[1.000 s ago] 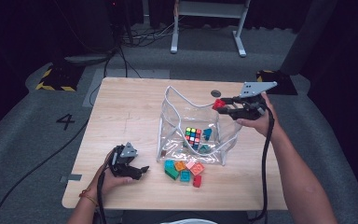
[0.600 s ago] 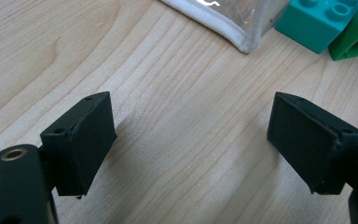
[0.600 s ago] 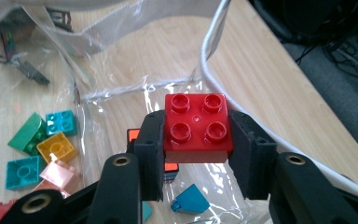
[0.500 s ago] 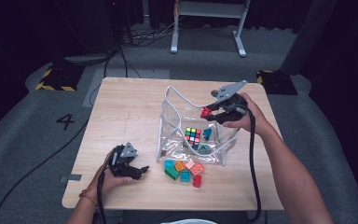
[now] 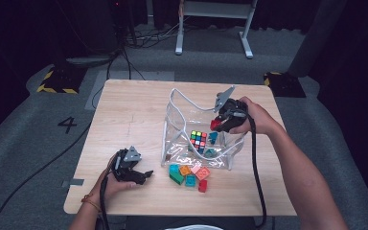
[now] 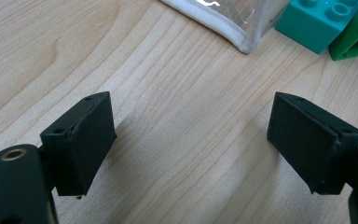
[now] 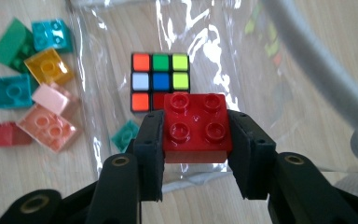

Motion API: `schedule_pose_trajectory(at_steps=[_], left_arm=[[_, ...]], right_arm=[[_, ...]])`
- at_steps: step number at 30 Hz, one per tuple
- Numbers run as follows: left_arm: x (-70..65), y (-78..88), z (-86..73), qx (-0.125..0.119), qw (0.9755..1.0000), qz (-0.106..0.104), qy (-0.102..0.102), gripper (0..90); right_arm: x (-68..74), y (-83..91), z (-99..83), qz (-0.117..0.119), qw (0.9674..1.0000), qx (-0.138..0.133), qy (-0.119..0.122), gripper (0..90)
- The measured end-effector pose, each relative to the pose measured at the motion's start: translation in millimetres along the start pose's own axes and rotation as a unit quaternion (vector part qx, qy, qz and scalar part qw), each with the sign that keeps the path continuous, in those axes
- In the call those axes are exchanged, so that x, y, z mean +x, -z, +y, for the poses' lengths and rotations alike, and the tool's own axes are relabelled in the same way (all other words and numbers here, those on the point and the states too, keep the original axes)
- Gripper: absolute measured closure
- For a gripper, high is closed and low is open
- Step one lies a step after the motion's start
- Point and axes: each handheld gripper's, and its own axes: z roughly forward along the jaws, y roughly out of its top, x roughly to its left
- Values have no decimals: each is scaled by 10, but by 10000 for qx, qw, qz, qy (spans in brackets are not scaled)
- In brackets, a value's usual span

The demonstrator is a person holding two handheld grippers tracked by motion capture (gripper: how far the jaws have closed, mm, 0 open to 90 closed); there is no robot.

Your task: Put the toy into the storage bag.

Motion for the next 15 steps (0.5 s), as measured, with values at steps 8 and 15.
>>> schedule_pose_trajectory(at_steps=[8,15], left_arm=[[1,0,0,-2,10000,5,-6,152],[1,1,1,-3,10000,13,-11,152]], right_arm=[[4,26,-119,118,9989,462,-21,596],[-26,83,-236,104,9980,630,-18,596]])
